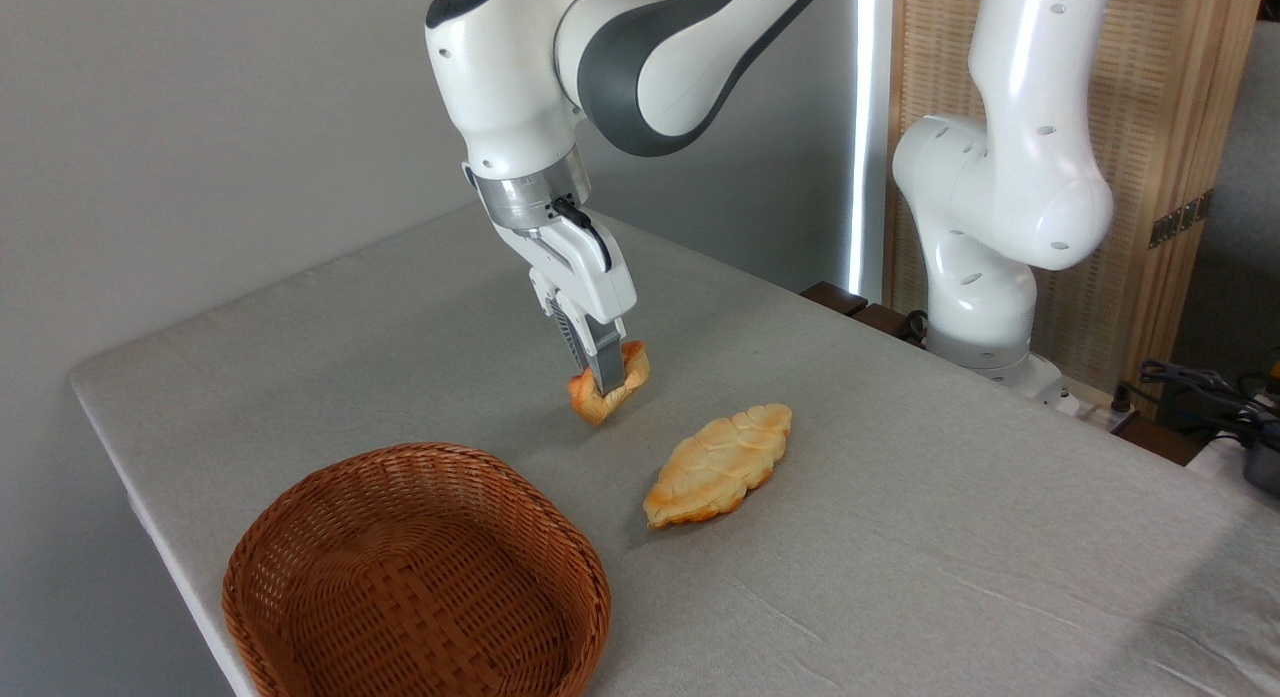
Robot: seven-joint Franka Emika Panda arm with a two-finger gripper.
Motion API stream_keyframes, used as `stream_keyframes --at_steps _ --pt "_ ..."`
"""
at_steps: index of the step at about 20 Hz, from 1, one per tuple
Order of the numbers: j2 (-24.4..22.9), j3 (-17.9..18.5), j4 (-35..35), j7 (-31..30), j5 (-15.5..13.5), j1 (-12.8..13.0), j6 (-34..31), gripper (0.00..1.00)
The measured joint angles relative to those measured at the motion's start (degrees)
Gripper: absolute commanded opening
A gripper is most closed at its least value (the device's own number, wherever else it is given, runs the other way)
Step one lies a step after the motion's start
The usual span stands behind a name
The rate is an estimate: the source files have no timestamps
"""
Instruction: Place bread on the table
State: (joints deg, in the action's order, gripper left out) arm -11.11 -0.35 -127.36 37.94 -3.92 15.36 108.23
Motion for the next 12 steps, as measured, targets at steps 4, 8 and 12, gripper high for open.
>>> stream_keyframes --at_steps 4,8,12 --pt "0.0 0.1 -0.2 0.0 0.0 0.0 0.0 1.00" --pt "-0.3 0.2 -0.1 0.0 0.0 0.0 0.4 1.00" --pt "-1.1 1.4 3.6 0.0 0.1 -0.2 0.9 1.00"
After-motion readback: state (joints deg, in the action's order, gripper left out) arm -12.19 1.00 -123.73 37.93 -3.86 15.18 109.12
